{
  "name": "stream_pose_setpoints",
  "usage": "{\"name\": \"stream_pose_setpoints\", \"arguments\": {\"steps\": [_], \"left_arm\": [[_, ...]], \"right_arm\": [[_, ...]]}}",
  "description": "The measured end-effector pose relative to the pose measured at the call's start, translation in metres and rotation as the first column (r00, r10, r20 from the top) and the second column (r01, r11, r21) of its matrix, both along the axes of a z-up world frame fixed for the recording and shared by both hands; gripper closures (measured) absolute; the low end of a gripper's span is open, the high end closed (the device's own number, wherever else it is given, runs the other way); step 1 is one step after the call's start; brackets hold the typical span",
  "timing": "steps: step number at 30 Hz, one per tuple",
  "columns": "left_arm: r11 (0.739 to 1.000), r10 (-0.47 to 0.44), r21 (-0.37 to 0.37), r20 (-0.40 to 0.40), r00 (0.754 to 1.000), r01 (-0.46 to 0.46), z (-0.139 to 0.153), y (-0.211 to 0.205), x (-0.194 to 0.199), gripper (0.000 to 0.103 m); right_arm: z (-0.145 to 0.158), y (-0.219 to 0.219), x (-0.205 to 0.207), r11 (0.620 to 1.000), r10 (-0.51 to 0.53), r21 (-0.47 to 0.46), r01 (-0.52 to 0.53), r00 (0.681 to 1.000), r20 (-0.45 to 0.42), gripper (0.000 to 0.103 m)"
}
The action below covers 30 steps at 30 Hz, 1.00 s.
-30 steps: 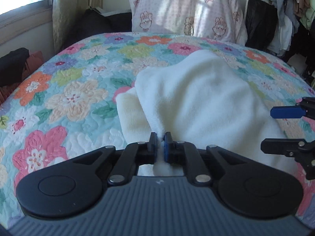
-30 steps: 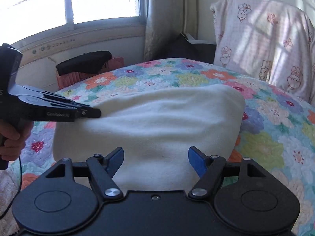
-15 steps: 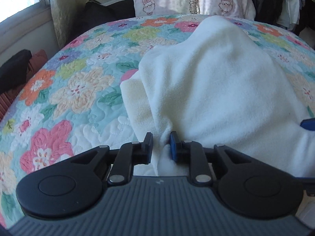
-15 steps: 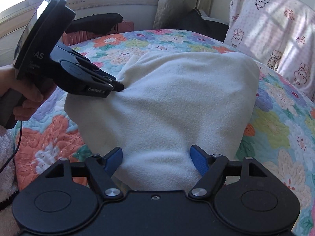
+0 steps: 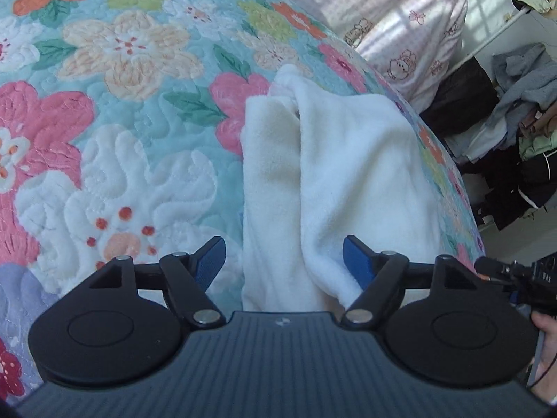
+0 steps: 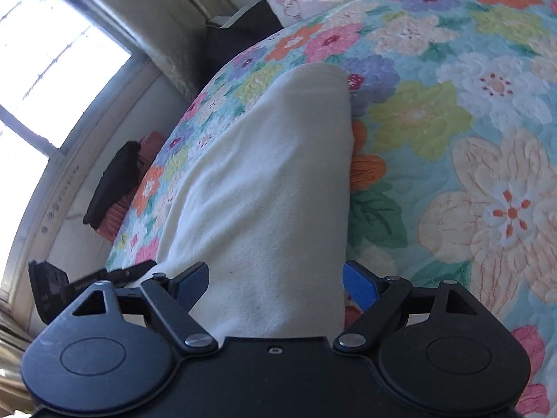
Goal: Fold clothes
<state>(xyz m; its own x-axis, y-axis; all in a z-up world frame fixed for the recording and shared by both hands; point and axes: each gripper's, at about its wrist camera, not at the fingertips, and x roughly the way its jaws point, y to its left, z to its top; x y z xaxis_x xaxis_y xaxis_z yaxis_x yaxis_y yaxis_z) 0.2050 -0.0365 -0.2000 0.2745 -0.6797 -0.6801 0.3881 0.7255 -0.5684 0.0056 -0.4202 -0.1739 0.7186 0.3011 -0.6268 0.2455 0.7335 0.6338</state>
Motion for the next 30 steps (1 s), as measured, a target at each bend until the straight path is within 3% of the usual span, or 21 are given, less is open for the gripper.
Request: {"name": "stream_pose_setpoints", "arguments": {"steps": [2, 3, 5, 7, 10, 13, 14, 16, 17, 18, 19, 21, 24, 27, 30], "left_arm": [[0.993, -0.057, 0.106, 0.018, 0.998, 0.055, -0.008, -0.011, 0.001, 0.009], [0.992, -0.055, 0.117, 0.014, 0.998, 0.053, -0.013, -0.011, 0.003, 0.003], [0.998, -0.033, 0.053, -0.057, 0.998, 0.036, -0.025, -0.006, 0.013, 0.002], [1.000, -0.019, 0.000, -0.091, 0.996, 0.019, -0.030, -0.007, 0.019, 0.000], [0.999, 0.000, -0.044, -0.100, 0.995, -0.005, -0.040, -0.016, 0.022, 0.000], [0.993, -0.008, -0.120, -0.110, 0.994, -0.006, -0.045, -0.028, 0.022, 0.000], [0.988, -0.035, -0.153, -0.113, 0.993, 0.018, -0.047, -0.033, 0.021, 0.003], [0.974, -0.090, -0.219, -0.114, 0.989, 0.064, -0.050, -0.043, 0.019, 0.028], [0.970, -0.107, -0.227, -0.087, 0.990, 0.085, -0.048, -0.045, 0.015, 0.036], [0.969, -0.111, -0.230, -0.060, 0.992, 0.095, -0.044, -0.046, 0.012, 0.048], [0.970, -0.113, -0.219, -0.039, 0.993, 0.102, -0.039, -0.047, 0.010, 0.053], [0.975, -0.112, -0.191, -0.001, 0.994, 0.110, -0.030, -0.049, 0.003, 0.054], [0.983, -0.101, -0.153, 0.023, 0.995, 0.103, -0.022, -0.052, -0.005, 0.055], [0.985, -0.096, -0.142, 0.024, 0.995, 0.099, -0.020, -0.053, -0.006, 0.055], [0.983, -0.094, -0.155, 0.022, 0.995, 0.096, -0.019, -0.050, -0.006, 0.055]], "right_arm": [[-0.014, -0.012, 0.009, 0.997, 0.000, 0.077, 0.001, 1.000, -0.010, 0.015], [-0.023, -0.017, 0.017, 0.993, 0.010, 0.118, -0.008, 1.000, -0.018, 0.015], [-0.047, -0.027, 0.041, 0.983, 0.054, 0.180, -0.041, 0.996, -0.071, 0.014], [-0.070, -0.033, 0.062, 0.974, 0.074, 0.221, -0.046, 0.990, -0.123, 0.007], [-0.091, -0.031, 0.074, 0.936, 0.080, 0.350, -0.045, 0.993, -0.087, 0.002], [-0.100, -0.024, 0.077, 0.929, 0.086, 0.365, -0.066, 0.996, -0.039, 0.000], [-0.099, -0.021, 0.079, 0.930, 0.095, 0.360, -0.078, 0.995, -0.031, 0.000], [-0.096, -0.015, 0.083, 0.932, 0.114, 0.349, -0.101, 0.993, -0.016, 0.000], [-0.095, -0.012, 0.084, 0.932, 0.123, 0.343, -0.113, 0.992, -0.008, 0.002], [-0.090, -0.005, 0.085, 0.940, 0.141, 0.313, -0.137, 0.990, 0.008, 0.011], [-0.082, 0.003, 0.083, 0.958, 0.147, 0.246, -0.149, 0.989, 0.025, 0.014], [-0.065, 0.018, 0.079, 0.980, 0.163, 0.109, -0.168, 0.985, 0.057, 0.026], [-0.043, 0.041, 0.067, 0.980, 0.198, -0.046, -0.193, 0.973, 0.121, 0.031], [-0.032, 0.059, 0.068, 0.961, 0.245, -0.160, -0.224, 0.961, 0.130, 0.034], [-0.024, 0.060, 0.071, 0.954, 0.254, -0.195, -0.227, 0.958, 0.132, 0.036]]}}
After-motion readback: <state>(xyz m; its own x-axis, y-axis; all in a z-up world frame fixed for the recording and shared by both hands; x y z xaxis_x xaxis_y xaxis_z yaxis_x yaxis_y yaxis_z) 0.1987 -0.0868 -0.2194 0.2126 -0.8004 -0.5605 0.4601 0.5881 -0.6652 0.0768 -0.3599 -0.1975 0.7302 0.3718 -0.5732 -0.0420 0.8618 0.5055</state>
